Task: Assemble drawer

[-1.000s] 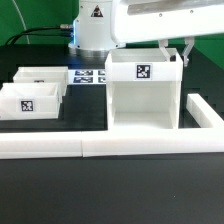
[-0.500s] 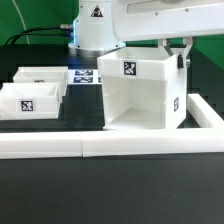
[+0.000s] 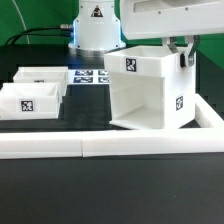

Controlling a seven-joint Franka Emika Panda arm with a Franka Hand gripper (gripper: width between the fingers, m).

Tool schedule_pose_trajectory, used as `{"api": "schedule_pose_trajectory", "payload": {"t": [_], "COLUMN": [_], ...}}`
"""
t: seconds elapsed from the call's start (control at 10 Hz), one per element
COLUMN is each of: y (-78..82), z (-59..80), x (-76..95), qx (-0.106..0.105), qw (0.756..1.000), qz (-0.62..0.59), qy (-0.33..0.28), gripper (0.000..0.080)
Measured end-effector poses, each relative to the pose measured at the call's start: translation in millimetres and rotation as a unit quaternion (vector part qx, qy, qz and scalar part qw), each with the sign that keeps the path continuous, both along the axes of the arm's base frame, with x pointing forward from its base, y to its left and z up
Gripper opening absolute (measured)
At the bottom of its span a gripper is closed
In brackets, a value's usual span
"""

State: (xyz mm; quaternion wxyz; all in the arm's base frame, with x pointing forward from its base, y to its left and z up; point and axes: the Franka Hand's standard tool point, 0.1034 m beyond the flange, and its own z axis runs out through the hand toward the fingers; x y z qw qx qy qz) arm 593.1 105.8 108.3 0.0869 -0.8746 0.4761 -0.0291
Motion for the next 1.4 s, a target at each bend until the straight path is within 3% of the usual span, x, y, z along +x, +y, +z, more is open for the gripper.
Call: {"api": "schedule_pose_trajectory", "payload": {"t": [0.3, 0.9, 1.4], "y": [0.3, 3.0, 2.5], "z": [-7.3, -9.0, -8.7], "x": [-4.2, -3.7, 37.7], "qx": [0.027, 0.048, 0.061], "qw": [0.985, 0.97, 0.964], "qz": [-0.167, -0.235, -0.256], "qy": [0.033, 0.043, 0.047], "gripper": [0.0038, 0.0038, 0.0039]}}
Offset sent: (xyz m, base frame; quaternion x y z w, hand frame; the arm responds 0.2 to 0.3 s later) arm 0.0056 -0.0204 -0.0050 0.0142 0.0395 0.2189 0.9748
